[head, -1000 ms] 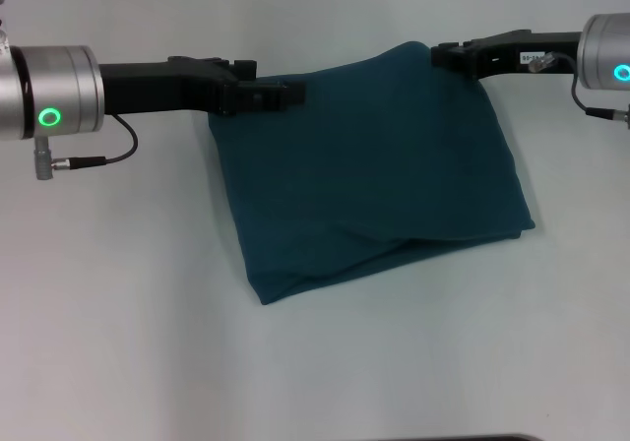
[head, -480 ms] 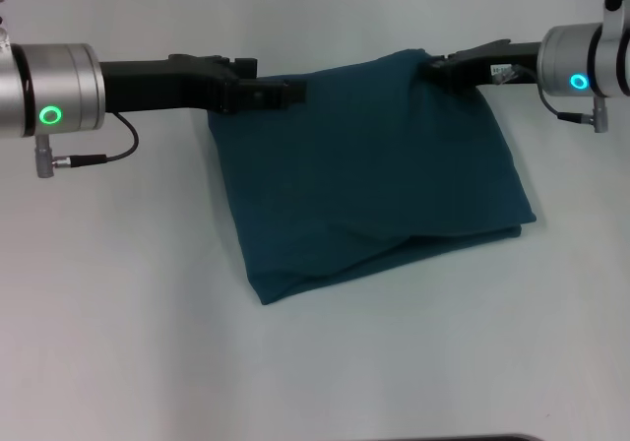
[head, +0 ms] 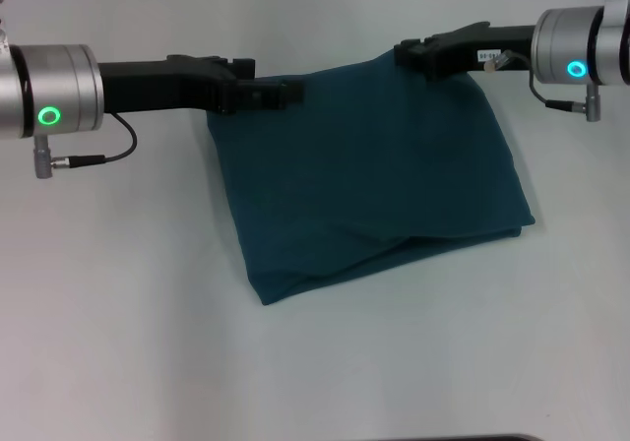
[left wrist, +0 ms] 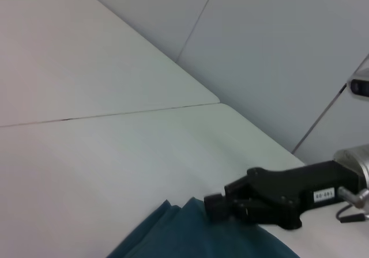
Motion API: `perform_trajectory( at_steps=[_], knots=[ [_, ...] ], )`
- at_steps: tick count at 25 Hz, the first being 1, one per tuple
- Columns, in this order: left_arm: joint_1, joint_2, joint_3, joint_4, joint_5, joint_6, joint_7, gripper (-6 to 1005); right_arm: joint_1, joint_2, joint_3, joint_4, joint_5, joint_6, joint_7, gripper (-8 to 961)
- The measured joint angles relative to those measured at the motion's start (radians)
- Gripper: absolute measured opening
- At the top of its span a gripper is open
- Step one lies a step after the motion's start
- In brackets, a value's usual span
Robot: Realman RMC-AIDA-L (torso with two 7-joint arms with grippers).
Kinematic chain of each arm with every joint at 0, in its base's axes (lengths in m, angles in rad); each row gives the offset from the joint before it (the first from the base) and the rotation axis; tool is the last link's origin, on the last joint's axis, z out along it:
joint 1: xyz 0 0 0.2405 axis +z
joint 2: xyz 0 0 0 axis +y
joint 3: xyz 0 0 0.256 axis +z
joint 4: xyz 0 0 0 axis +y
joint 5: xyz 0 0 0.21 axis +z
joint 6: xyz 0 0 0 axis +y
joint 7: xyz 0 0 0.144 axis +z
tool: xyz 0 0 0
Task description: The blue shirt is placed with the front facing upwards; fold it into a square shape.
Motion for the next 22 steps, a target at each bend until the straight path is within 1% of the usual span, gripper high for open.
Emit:
perform_trajectory(
  at_steps=[2,9,12,17,22],
  knots=[
    [-0.003,-0.001,0.000,0.002,0.000,-0.005,0.000,947,0.002,0.001,-0.018,0.010,-0.002,0.007,0.000,97],
    [-0.009,0.000,0.000,0.012,0.000,-0.010,0.000,947,0.010,0.002,-0.120,0.060,-0.005,0.103,0.012,100],
    [-0.009,0.000,0.000,0.012,0.000,-0.015,0.000,948,0.016,0.003,-0.150,0.067,-0.003,0.122,0.012,102],
    [-0.010,0.001,0.000,0.012,0.000,-0.017,0.000,948,0.015,0.003,-0.155,0.057,0.012,0.115,0.010,105],
    [-0.007,0.002,0.000,0.007,0.000,-0.019,0.000,947,-0.013,0.001,-0.153,0.010,0.050,0.084,-0.009,108]
  ],
)
